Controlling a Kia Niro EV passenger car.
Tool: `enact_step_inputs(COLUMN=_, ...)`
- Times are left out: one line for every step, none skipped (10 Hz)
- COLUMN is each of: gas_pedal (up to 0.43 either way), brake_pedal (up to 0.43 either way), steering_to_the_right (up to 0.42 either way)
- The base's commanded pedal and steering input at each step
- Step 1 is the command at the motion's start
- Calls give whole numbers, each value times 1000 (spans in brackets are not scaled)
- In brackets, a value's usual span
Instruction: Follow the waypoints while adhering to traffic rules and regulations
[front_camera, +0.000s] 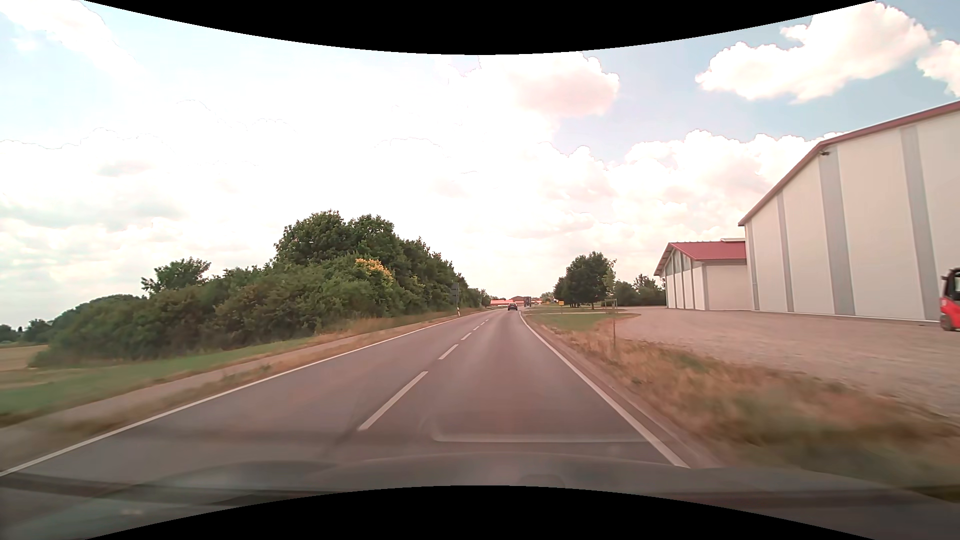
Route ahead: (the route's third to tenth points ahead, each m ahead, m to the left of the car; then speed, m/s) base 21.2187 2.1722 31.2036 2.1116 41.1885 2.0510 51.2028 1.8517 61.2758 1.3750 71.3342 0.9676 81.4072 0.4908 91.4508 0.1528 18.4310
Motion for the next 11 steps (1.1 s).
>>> enact_step_inputs(gas_pedal=287, brake_pedal=0, steering_to_the_right=0)
enact_step_inputs(gas_pedal=287, brake_pedal=0, steering_to_the_right=0)
enact_step_inputs(gas_pedal=280, brake_pedal=0, steering_to_the_right=0)
enact_step_inputs(gas_pedal=268, brake_pedal=0, steering_to_the_right=0)
enact_step_inputs(gas_pedal=268, brake_pedal=0, steering_to_the_right=0)
enact_step_inputs(gas_pedal=268, brake_pedal=0, steering_to_the_right=0)
enact_step_inputs(gas_pedal=268, brake_pedal=0, steering_to_the_right=0)
enact_step_inputs(gas_pedal=260, brake_pedal=0, steering_to_the_right=1)
enact_step_inputs(gas_pedal=260, brake_pedal=0, steering_to_the_right=2)
enact_step_inputs(gas_pedal=260, brake_pedal=0, steering_to_the_right=3)
enact_step_inputs(gas_pedal=248, brake_pedal=0, steering_to_the_right=4)
